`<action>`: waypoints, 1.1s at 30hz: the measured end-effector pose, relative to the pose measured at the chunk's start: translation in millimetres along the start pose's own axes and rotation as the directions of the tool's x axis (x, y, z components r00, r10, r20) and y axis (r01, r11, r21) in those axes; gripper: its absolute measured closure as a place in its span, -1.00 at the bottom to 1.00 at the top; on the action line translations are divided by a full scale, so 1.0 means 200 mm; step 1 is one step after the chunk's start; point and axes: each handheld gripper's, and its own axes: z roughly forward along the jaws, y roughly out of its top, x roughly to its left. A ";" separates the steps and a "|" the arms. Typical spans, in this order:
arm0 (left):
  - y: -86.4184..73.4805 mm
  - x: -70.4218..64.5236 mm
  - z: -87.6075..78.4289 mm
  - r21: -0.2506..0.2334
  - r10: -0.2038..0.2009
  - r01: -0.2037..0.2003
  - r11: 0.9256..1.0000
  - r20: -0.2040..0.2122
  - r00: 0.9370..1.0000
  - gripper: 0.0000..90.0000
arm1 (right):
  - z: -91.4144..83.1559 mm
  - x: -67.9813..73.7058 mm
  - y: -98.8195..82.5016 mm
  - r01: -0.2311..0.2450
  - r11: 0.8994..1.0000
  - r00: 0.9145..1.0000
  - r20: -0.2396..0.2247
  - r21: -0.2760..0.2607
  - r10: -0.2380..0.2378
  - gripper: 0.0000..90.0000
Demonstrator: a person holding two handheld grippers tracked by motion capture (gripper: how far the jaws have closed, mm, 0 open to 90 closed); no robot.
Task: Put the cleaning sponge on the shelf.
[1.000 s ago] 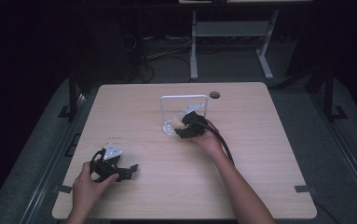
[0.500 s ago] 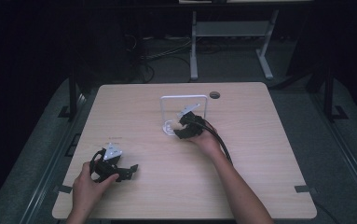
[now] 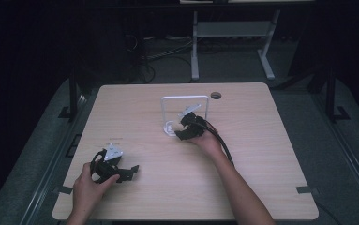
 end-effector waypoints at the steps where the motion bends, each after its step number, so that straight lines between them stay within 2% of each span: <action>1: 0.00 0.00 0.00 -0.001 0.000 0.000 1.000 0.001 1.000 -0.72 | -0.01 0.00 0.00 0.002 1.000 1.000 0.000 -0.004 -0.002 -0.26; 8: 0.00 0.00 0.00 0.002 0.001 -0.001 1.000 0.000 1.000 -0.72 | -0.13 0.01 0.02 0.011 0.999 1.000 0.015 -0.045 -0.010 -0.27; 13: 0.00 0.00 0.00 0.002 0.001 -0.001 1.000 0.001 1.000 -0.72 | -0.21 0.03 0.01 0.009 0.997 1.000 0.005 -0.070 -0.009 -0.10; 18: 0.00 0.00 0.00 0.001 0.001 -0.001 1.000 0.000 1.000 -0.72 | -0.28 0.07 -0.02 0.012 0.996 1.000 -0.016 -0.085 -0.013 0.25; 26: 0.00 0.00 0.00 0.000 0.000 0.000 1.000 0.000 1.000 -0.72 | -0.27 0.12 -0.08 0.018 0.998 0.998 -0.065 -0.054 -0.021 0.95; 33: 0.00 0.00 0.00 -0.001 0.000 0.000 1.000 0.000 1.000 -0.72 | -0.22 0.14 -0.13 0.020 0.999 0.996 -0.083 -0.029 -0.022 0.99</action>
